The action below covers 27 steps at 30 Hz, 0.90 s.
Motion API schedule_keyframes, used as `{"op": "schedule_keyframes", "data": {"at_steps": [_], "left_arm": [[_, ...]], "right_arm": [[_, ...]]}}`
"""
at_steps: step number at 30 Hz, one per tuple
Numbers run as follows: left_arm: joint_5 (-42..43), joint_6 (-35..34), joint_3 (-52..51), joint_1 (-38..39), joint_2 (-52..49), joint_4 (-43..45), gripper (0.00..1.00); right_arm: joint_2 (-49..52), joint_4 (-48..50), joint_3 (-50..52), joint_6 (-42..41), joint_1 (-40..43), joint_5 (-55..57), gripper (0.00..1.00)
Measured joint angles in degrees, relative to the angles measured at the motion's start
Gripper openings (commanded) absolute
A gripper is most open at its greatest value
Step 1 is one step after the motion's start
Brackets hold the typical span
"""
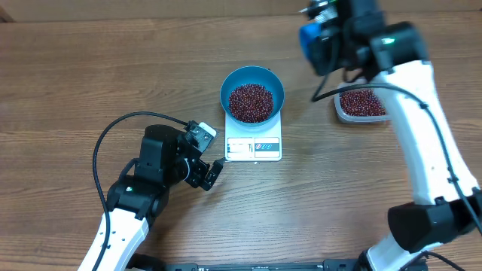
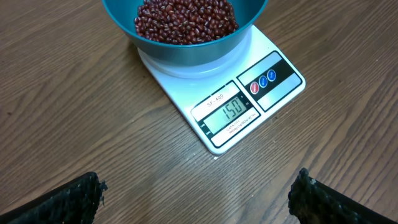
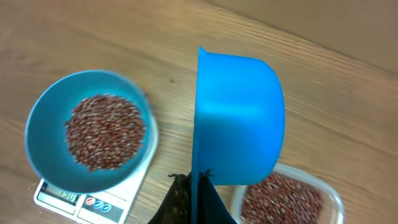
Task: Scoop item into bowl and weigh 150g on scale
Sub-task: 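Lift the scoop away from the bowl and lower it right of the scale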
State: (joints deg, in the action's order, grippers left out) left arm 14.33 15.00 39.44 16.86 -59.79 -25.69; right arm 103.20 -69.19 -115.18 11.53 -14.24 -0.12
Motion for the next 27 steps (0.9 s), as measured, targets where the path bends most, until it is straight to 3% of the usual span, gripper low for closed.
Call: {"op": "schedule_keyframes", "data": {"at_steps": [20, 27], "left_arm": [[0.0, 0.0, 0.0, 0.0, 0.0, 0.0, 0.99], [0.0, 0.0, 0.0, 0.0, 0.0, 0.0, 1.00]], "right_arm": [[-1.7, -3.6, 0.0, -17.2, 27.5, -17.5, 0.04], [-1.7, -8.1, 0.0, -19.5, 30.1, -22.0, 0.04]]}}
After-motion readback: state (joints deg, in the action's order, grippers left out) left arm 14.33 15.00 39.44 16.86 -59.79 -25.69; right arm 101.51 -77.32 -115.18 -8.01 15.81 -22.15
